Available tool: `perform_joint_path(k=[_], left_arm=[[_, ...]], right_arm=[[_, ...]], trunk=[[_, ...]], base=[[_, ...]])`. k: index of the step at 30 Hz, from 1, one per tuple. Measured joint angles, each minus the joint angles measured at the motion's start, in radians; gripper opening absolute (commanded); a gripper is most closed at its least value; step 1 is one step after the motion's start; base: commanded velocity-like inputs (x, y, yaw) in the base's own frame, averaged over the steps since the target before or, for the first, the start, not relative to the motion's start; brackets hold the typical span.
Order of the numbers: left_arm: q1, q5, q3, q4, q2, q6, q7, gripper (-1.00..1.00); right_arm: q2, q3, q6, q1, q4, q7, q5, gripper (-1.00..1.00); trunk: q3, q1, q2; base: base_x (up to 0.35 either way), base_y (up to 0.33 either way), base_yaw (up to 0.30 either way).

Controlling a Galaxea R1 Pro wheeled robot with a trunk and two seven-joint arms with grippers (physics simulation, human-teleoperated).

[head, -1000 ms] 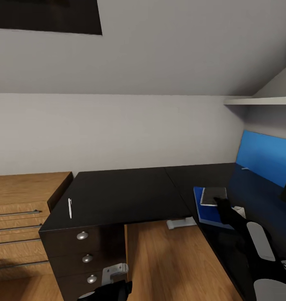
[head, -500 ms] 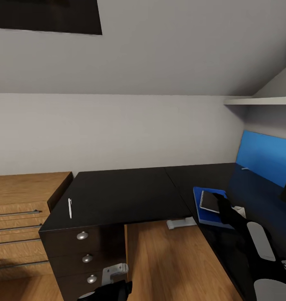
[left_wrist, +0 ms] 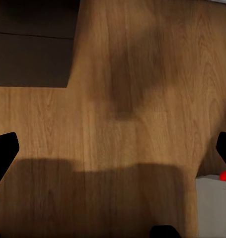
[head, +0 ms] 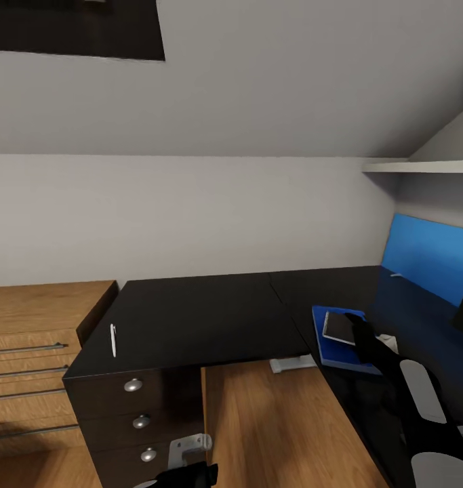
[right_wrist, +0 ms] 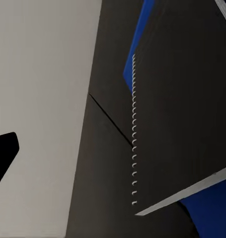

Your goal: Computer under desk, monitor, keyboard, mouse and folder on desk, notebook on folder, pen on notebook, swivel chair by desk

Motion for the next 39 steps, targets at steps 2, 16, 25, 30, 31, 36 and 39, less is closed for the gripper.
perform_joint_path(k=[2,16,25,30,31,36,39], left_arm=[[0.0,0.0,0.0,0.0,0.0,0.0,0.0,1.0],[0.0,0.0,0.0,0.0,0.0,-0.001,0.0,1.0],[0.0,0.0,0.0,-0.001,0.0,-0.002,-0.001,1.0],[0.0,0.0,0.0,-0.001,0.0,-0.002,-0.001,1.0],[0.0,0.0,0.0,0.0,0.0,-0.002,-0.001,1.0],[0.0,0.0,0.0,0.0,0.0,-0.002,-0.001,1.0],[0.0,0.0,0.0,0.0,0.0,-0.002,-0.001,1.0]], right_arm=[[0.0,0.0,0.0,-0.001,0.0,0.0,0.0,1.0],[0.001,0.0,0.0,-0.001,0.0,0.0,0.001,1.0],[0.001,0.001,0.0,-0.001,0.0,0.0,0.003,1.0],[0.002,0.003,0.0,-0.001,0.0,0.0,0.005,1.0],[0.002,0.003,0.0,-0.001,0.0,0.0,0.005,1.0],[0.002,0.003,0.0,-0.001,0.0,0.0,0.005,1.0],[0.002,0.003,0.0,-0.001,0.0,0.0,0.005,1.0]], trunk=[[0.006,-0.008,0.014],[0.013,-0.015,0.028],[0.013,-0.015,0.028],[0.013,-0.015,0.028],[0.013,-0.015,0.028],[0.013,-0.015,0.028],[0.013,-0.015,0.028]], base=[[0.0,0.0,0.0],[-0.014,-0.015,0.0],[-0.054,-0.066,0.0],[-0.002,-0.003,0.0],[0.0,0.0,0.0],[0.0,0.0,0.0],[-0.03,-0.009,0.0]])
